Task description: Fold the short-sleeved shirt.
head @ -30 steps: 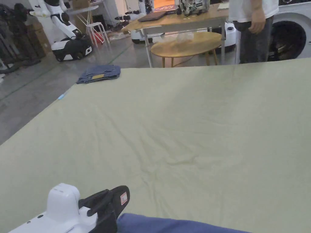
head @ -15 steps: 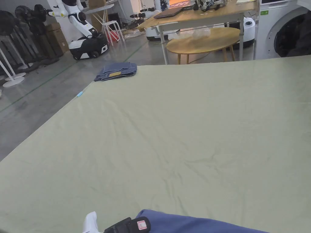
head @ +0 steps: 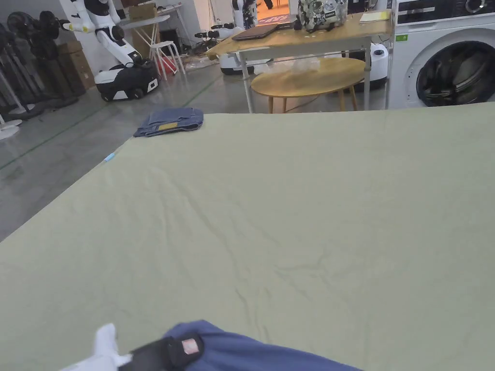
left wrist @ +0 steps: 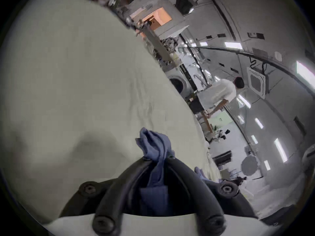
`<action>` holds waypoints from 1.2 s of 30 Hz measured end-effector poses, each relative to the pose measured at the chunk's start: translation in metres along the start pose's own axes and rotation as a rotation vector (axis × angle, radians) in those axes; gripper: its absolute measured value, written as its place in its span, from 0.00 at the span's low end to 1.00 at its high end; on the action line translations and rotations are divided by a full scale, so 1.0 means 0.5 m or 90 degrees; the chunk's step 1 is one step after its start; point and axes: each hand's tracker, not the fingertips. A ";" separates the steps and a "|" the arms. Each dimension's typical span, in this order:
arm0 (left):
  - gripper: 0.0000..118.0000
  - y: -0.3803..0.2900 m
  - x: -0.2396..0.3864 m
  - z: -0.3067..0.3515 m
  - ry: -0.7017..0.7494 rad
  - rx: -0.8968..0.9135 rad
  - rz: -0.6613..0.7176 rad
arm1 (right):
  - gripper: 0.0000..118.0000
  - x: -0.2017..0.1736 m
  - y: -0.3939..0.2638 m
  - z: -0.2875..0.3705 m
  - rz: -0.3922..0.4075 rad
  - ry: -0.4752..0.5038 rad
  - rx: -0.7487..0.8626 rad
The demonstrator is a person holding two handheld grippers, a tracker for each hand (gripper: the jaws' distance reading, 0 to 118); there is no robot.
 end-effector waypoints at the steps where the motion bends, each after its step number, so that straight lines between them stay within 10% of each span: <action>1: 0.01 0.020 0.015 0.027 0.020 0.023 -0.028 | 0.00 0.000 -0.003 -0.001 -0.002 -0.002 0.000; 8: 0.01 0.059 0.154 0.043 0.083 -0.024 -0.199 | 0.00 0.017 -0.025 -0.021 -0.040 0.021 -0.001; 17: 0.01 -0.201 0.246 -0.310 -0.015 -0.263 -0.146 | 0.00 -0.022 0.009 -0.020 -0.078 0.056 0.045; 19: 0.29 -0.232 0.240 -0.345 -0.028 -0.282 -0.123 | 0.00 -0.029 0.014 -0.015 -0.072 0.052 0.044; 22: 0.44 -0.239 0.233 -0.361 -0.094 -0.279 -0.090 | 0.00 -0.025 0.005 -0.011 -0.066 0.041 0.040; 25: 0.36 -0.219 0.218 -0.330 -0.133 -0.232 -0.046 | 0.00 -0.015 -0.009 -0.006 -0.076 0.034 0.030; 27: 0.00 -0.214 0.209 -0.316 -0.122 -0.229 -0.067 | 0.00 -0.011 -0.019 -0.002 -0.080 0.031 0.023; 36: 0.00 -0.340 0.200 -0.437 -0.047 -0.350 -0.160 | 0.00 -0.020 -0.054 0.016 -0.098 0.019 -0.003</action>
